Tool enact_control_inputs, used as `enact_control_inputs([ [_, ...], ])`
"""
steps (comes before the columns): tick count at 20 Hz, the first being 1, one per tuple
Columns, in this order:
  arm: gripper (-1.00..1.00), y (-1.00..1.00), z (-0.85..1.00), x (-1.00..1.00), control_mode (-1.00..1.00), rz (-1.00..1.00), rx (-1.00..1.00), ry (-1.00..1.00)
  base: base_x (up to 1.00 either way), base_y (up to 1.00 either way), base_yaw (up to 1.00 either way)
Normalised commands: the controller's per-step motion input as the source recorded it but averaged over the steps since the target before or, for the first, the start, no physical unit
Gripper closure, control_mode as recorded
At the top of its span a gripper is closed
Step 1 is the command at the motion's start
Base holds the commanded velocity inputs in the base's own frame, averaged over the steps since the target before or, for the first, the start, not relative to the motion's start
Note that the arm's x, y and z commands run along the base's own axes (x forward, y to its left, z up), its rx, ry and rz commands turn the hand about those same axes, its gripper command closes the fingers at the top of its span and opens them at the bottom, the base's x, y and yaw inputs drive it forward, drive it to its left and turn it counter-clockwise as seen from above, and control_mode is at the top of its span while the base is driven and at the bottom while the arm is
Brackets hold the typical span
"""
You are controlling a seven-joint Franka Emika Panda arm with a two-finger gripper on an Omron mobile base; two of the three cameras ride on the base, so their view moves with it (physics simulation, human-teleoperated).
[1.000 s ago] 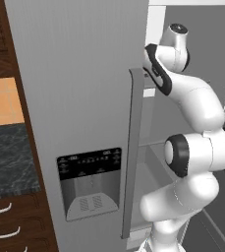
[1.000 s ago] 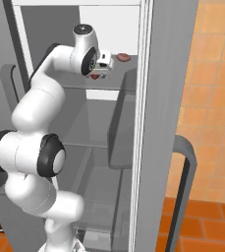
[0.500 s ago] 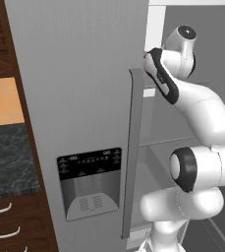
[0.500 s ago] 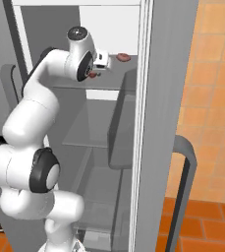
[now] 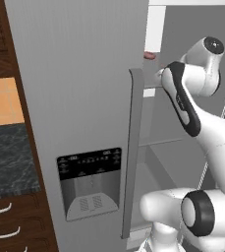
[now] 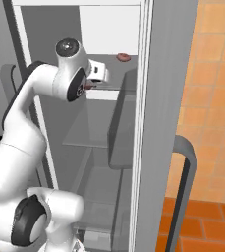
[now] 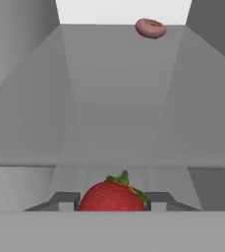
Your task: Take the strawberry from the fridge and place it on top of the pancake, located on the dining counter.
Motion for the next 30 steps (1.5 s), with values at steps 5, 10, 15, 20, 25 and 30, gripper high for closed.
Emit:
enact_control_inputs([
  [5,1.00,0.01,0.00,-1.00,-1.00,0.00,-0.01,0.14,0.00,0.00,0.00],
  [10,1.00,0.30,-0.11,-1.00,-1.00,0.00,-0.02,0.25,0.00,0.00,0.00],
  [15,1.00,0.41,-0.69,-1.00,-1.00,-0.12,0.00,0.12,0.00,0.00,0.00],
  [20,1.00,0.37,-0.82,-0.84,-1.00,-0.20,0.01,0.00,0.00,0.00,0.00],
  [25,1.00,0.02,-0.76,-0.40,-1.00,-0.11,0.03,0.03,0.00,0.00,0.00],
  [30,1.00,0.00,-0.51,-0.01,-1.00,0.01,0.03,0.13,0.00,0.00,0.00],
])
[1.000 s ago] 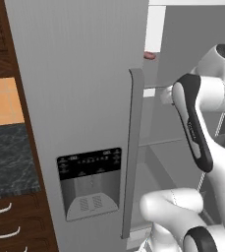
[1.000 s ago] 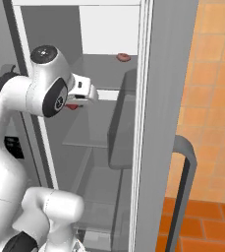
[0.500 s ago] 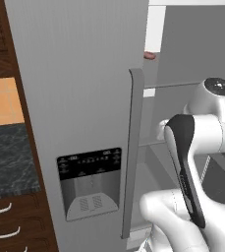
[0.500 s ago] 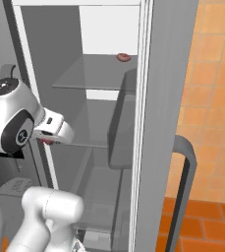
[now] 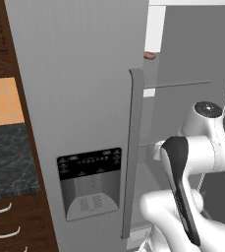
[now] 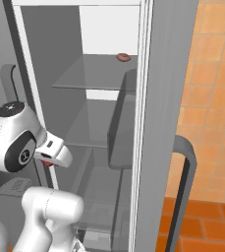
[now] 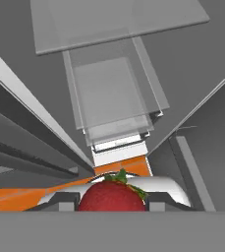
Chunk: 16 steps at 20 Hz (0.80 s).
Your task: Take the strawberry from the fridge and place it on top of the pancake, located on the dining counter.
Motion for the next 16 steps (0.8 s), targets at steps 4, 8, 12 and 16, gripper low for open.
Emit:
enact_control_inputs([
  [4,1.00,-0.05,-0.43,0.01,-1.00,0.08,0.00,0.11,0.00,0.00,0.00],
  [8,1.00,-0.05,-0.50,0.00,-1.00,0.08,0.00,0.01,0.00,0.00,0.00],
  [12,1.00,-0.02,-0.34,-0.16,-1.00,0.03,0.00,0.00,0.00,0.00,0.00],
  [16,1.00,0.00,-0.02,-0.03,-1.00,0.00,0.00,0.00,0.00,0.00,0.00],
])
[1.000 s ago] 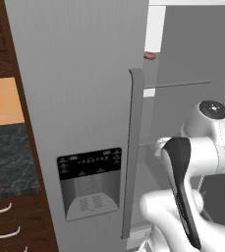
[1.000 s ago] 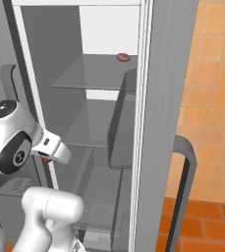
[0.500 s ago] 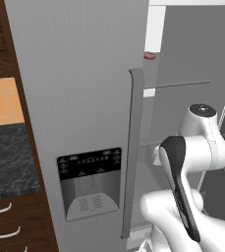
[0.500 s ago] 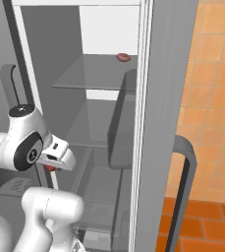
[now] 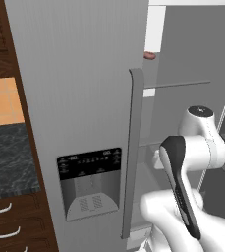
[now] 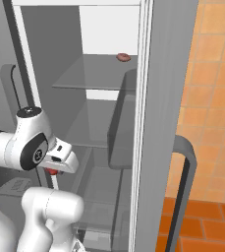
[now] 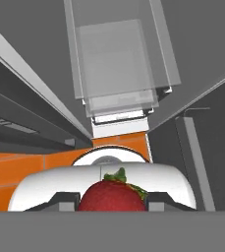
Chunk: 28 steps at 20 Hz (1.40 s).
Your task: Take the strawberry from the fridge and place it on top of the pancake, located on the dining counter.
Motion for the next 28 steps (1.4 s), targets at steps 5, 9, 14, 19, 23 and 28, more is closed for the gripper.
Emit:
enact_control_inputs([
  [5,1.00,0.00,0.00,0.00,-1.00,0.00,0.00,0.00,0.00,0.00,0.00],
  [9,1.00,0.00,0.00,-0.05,1.00,0.00,0.00,0.00,-0.51,0.19,-0.02],
  [14,1.00,0.00,0.00,0.00,1.00,0.00,0.00,0.00,-0.77,0.67,-0.16],
  [19,1.00,0.00,0.00,0.00,1.00,0.00,0.00,0.00,-0.93,0.47,-0.55],
  [23,1.00,0.00,0.00,0.00,1.00,0.00,0.00,0.00,-0.89,0.19,-0.75],
  [28,1.00,0.00,0.00,0.00,1.00,0.00,0.00,0.00,-0.55,0.04,-0.83],
])
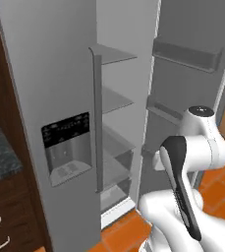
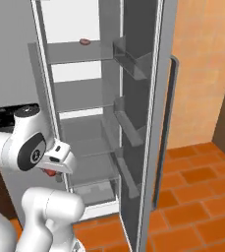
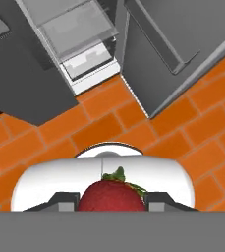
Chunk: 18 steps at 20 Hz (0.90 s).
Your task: Take the strawberry from the fridge and place it on top of the pancake, located on the dining counter.
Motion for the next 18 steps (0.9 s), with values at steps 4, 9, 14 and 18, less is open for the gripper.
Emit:
enact_control_inputs([
  [4,1.00,0.00,0.00,0.00,1.00,0.00,0.00,0.00,-0.05,0.00,-0.98],
  [9,1.00,0.00,0.00,0.00,1.00,0.00,0.00,0.00,-0.02,0.00,-0.97],
  [14,1.00,0.00,0.00,0.00,1.00,0.00,0.00,0.00,0.00,0.00,-0.99],
  [18,1.00,0.00,0.00,0.00,1.00,0.00,0.00,0.00,0.01,-0.09,-0.82],
])
